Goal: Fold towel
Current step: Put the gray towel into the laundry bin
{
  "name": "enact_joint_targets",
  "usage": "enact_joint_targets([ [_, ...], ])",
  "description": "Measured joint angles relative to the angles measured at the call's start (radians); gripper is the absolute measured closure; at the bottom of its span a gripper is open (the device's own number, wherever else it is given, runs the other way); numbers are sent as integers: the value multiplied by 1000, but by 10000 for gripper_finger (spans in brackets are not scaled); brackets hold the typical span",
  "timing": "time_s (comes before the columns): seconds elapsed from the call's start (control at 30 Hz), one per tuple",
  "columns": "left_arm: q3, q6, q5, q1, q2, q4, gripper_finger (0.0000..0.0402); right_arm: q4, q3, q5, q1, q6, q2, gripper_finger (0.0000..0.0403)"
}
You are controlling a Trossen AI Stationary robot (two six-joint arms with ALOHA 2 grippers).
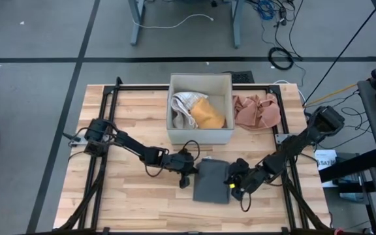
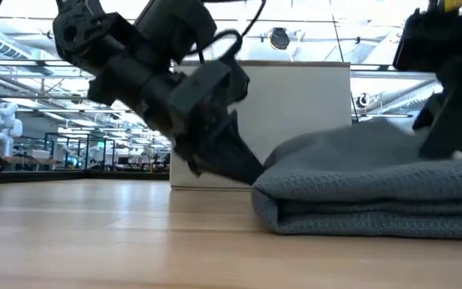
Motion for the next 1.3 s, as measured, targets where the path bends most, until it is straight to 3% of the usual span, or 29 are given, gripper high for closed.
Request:
enact_joint_targets([
  [0.2,1,116,-29,-28,-75,-7,382,-162,2,-12,9,40,-141,356],
  [0.4,1,165,-114,-71,-81,-25,331,-364,1,-53,45,236,-178,244],
  [0.63,1,156,-135,-82,-81,-64,300,-364,1,-87,52,318,-163,148],
  [0.8,1,45,-125,-81,-81,-119,298,-291,1,-82,36,323,-101,136],
  [1.07,1,-45,-21,-82,-81,-147,290,-145,2,-85,-8,304,31,142],
  [1.3,1,-225,-38,-77,-81,-148,196,-74,2,-85,-29,260,52,142],
])
